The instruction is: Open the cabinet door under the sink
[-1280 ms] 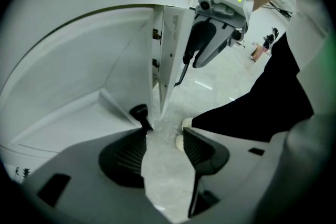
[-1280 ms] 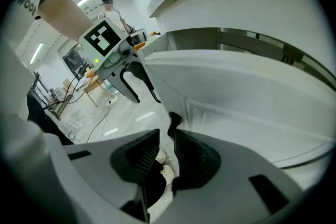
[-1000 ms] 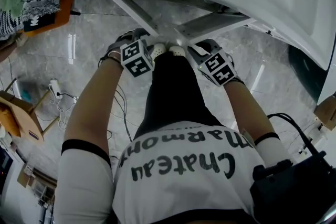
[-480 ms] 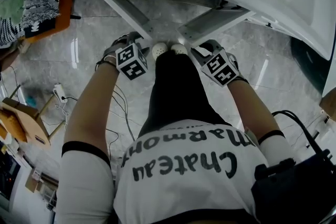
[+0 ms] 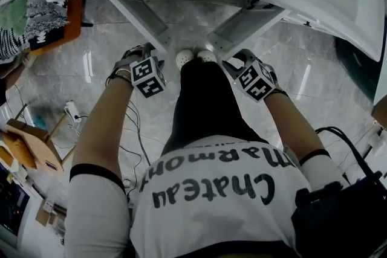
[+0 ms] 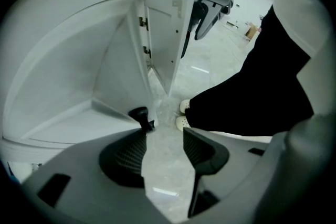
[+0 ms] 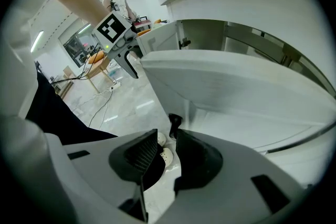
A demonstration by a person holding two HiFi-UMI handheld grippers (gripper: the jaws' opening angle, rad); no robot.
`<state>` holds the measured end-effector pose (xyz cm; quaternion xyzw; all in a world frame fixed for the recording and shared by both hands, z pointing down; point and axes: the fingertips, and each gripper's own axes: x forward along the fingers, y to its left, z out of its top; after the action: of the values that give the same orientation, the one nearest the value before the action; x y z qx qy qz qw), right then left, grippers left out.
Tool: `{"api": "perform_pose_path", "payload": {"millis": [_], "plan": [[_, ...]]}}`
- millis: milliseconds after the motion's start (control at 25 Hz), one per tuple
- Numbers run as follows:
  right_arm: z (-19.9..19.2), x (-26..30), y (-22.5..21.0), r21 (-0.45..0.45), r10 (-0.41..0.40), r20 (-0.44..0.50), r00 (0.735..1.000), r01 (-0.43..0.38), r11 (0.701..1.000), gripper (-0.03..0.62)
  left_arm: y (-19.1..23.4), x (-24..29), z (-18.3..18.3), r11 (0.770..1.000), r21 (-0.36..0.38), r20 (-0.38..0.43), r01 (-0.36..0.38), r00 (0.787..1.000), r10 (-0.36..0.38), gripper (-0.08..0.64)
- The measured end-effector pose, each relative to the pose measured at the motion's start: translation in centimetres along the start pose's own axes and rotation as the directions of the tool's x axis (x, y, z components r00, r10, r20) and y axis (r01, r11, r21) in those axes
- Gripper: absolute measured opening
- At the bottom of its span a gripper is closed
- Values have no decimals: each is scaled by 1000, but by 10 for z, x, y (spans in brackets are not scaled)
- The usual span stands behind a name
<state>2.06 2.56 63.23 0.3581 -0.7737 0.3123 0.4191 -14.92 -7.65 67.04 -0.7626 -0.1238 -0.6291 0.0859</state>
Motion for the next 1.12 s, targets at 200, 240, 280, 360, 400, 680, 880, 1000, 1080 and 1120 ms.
{"api": "perform_pose_path", "payload": {"millis": [200, 240, 280, 360, 400, 680, 880, 1000, 1080, 1120], "plan": [[-14, -5, 4, -12, -7, -42, 999, 7, 1000, 97, -1, -1, -4, 1000, 0, -12, 3, 1000, -3, 199], [-16, -6, 5, -14, -6, -50, 999, 5, 1000, 97, -1, -1, -6, 1000, 7, -17, 0, 1000, 0, 199], [-19, -8, 6, -15, -5, -57, 998, 4, 1000, 97, -2, -1, -8, 1000, 13, -24, -2, 1000, 2, 199], [-23, -10, 6, -17, -5, -67, 998, 4, 1000, 95, -3, -1, -11, 1000, 22, -36, -4, 999, 4, 199], [-25, -10, 6, -19, -5, -71, 997, 4, 1000, 93, -3, -2, -14, 1000, 23, -41, -4, 999, 5, 199], [-30, -12, 5, -20, -14, -86, 996, 12, 1000, 91, -8, -5, -35, 1000, 16, -75, 7, 997, -6, 199], [-35, -14, 7, -19, -16, -99, 995, 15, 1000, 92, -10, -8, -45, 999, 36, -99, 6, 995, -3, 199], [-40, -16, 8, -26, -19, -109, 994, 16, 1000, 92, -12, -9, -55, 998, 55, -120, 7, 993, 0, 199], [-43, -17, 8, -34, -19, -119, 993, 15, 999, 92, -13, -10, -61, 997, 78, -132, 12, 991, -2, 199], [-46, -18, 8, -39, -18, -125, 992, 14, 999, 92, -14, -10, -64, 996, 85, -138, 18, 990, -6, 199]]}}
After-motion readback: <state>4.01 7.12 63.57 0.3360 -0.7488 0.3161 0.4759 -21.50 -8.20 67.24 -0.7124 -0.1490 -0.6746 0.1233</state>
